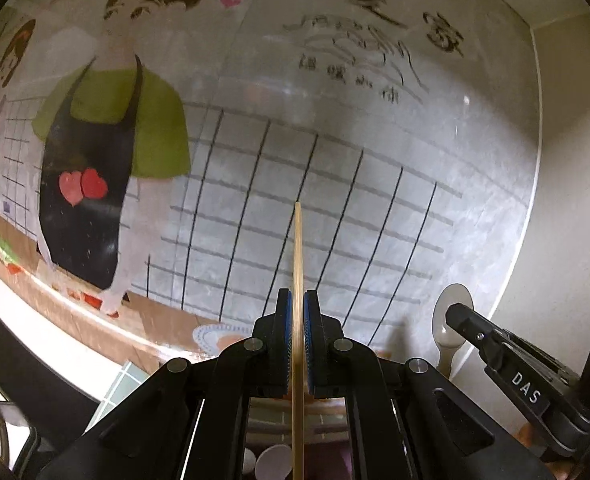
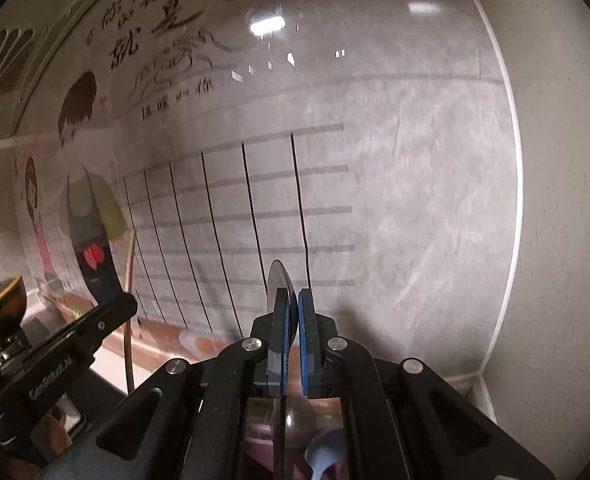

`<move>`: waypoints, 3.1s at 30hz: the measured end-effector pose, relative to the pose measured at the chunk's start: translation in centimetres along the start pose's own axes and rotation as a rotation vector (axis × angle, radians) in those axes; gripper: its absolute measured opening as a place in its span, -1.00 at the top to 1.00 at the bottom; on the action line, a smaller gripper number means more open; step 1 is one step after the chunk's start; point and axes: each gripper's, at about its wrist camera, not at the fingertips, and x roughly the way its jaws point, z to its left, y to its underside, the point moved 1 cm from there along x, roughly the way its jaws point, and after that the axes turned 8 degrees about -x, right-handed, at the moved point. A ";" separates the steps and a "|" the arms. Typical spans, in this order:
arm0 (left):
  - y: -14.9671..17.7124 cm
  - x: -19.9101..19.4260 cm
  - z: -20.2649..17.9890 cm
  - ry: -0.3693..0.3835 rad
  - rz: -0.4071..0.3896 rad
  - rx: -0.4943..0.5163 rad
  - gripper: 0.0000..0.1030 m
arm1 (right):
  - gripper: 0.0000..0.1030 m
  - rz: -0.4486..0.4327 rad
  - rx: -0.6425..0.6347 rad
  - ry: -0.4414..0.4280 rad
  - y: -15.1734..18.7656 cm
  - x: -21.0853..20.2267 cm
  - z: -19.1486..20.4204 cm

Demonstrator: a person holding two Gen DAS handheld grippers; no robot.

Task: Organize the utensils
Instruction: 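Carry the spoon and chopstick over the purple holder and open both grippers, then grasp the wooden spoon with the right gripper while the left reaches toward the metal spatula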

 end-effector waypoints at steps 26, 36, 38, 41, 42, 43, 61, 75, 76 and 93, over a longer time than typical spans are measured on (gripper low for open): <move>1.7 -7.2 1.9 -0.101 0.281 0.034 0.21 | 0.50 0.207 0.064 -0.016 3.9 -9.1 -0.3; 5.8 -13.1 6.2 -0.147 0.438 -0.041 0.17 | 0.48 0.398 0.000 0.067 10.3 -12.2 2.0; 6.7 -14.1 6.8 -0.158 0.456 -0.042 0.17 | 0.48 0.437 -0.007 0.060 11.7 -12.4 2.7; 7.7 -15.9 7.5 -0.174 0.478 -0.051 0.17 | 0.48 0.484 -0.009 0.033 13.5 -12.3 3.7; 7.9 -16.6 7.7 -0.180 0.480 -0.054 0.17 | 0.48 0.499 -0.007 0.022 14.0 -12.1 4.1; 8.0 -17.1 7.8 -0.181 0.479 -0.055 0.17 | 0.48 0.507 -0.008 0.012 14.2 -11.9 4.4; 8.7 -19.6 10.0 -0.245 0.496 -0.097 0.17 | 0.48 0.625 0.021 -0.025 17.9 -5.6 6.6; 10.0 -17.3 9.5 -0.249 0.547 -0.077 0.17 | 0.48 0.622 -0.054 -0.004 17.3 -2.4 7.6; 10.0 -17.1 9.4 -0.244 0.551 -0.076 0.17 | 0.48 0.622 -0.046 -0.009 17.3 -2.3 7.5; 11.3 -15.6 7.9 -0.177 0.624 -0.098 0.17 | 0.78 0.534 0.042 -0.065 16.6 -6.6 3.6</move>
